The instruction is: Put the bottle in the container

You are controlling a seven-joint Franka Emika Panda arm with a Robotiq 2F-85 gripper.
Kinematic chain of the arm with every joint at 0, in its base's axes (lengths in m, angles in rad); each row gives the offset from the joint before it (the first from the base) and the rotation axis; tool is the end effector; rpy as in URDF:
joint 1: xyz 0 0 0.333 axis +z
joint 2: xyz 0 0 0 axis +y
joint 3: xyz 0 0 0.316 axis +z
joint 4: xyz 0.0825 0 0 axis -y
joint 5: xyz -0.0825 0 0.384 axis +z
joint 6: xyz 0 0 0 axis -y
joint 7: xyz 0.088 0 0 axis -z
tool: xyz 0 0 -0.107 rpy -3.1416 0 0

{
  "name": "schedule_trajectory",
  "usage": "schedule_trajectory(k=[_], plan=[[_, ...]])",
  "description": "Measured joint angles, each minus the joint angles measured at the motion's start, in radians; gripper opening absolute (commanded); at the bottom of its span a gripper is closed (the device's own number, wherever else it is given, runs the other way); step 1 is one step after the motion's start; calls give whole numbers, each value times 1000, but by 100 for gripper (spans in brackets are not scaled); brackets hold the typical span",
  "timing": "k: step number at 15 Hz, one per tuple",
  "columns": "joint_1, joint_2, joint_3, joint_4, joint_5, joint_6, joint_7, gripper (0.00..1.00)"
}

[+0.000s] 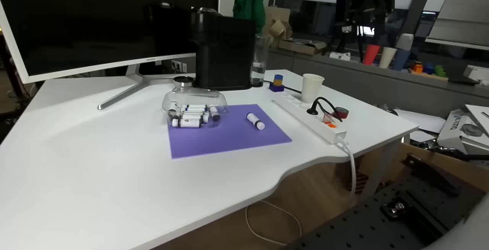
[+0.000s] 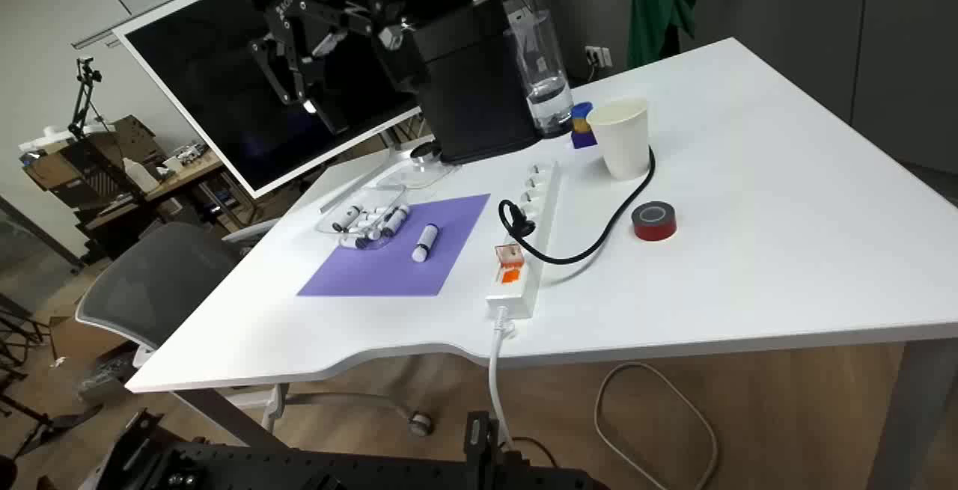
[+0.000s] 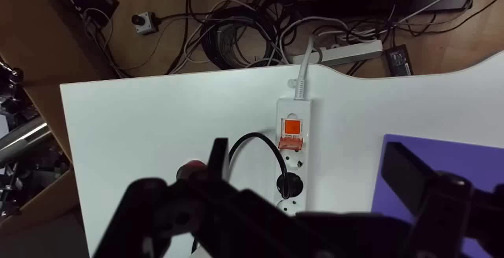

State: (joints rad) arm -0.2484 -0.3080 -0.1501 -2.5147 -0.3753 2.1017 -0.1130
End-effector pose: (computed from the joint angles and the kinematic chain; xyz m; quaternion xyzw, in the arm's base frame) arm 0.3799 -0.1782 0.3823 0.9892 -0.0334 -0.0825 0.1164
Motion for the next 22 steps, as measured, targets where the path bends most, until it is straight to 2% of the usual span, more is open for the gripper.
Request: schedule_trajectory(k=[13,15,18,22], plan=[[4,0,-1,0,0,7,0,100],[17,7,2,-6,-1,72,2,100],[50,50,22,-26,-1,255,11,100],[115,185,60,-33,28,483,11,100]])
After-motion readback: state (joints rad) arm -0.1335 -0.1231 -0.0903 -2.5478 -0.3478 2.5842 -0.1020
